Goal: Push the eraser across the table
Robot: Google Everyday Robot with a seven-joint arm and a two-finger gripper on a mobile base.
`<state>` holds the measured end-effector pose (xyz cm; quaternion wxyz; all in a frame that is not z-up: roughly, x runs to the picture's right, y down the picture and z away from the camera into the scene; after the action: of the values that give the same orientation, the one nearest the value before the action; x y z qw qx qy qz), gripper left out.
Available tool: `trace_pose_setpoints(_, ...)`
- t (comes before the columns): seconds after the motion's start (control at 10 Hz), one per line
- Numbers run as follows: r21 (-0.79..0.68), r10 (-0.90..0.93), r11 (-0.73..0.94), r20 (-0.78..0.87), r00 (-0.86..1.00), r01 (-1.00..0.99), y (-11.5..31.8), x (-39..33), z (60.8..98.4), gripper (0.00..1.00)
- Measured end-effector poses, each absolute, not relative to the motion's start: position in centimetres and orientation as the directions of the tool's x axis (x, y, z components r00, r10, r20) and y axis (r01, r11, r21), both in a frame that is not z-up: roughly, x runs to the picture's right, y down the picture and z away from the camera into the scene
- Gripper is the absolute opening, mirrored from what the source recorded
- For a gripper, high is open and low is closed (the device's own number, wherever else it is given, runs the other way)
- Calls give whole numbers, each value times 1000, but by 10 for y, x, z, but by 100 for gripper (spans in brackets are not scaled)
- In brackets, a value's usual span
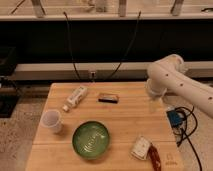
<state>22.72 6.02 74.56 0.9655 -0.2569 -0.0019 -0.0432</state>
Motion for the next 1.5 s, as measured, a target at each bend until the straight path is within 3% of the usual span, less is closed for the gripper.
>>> trace_pose_setpoints(1.5, -485, -113, 862, 103, 988, 149, 51, 175, 810, 80)
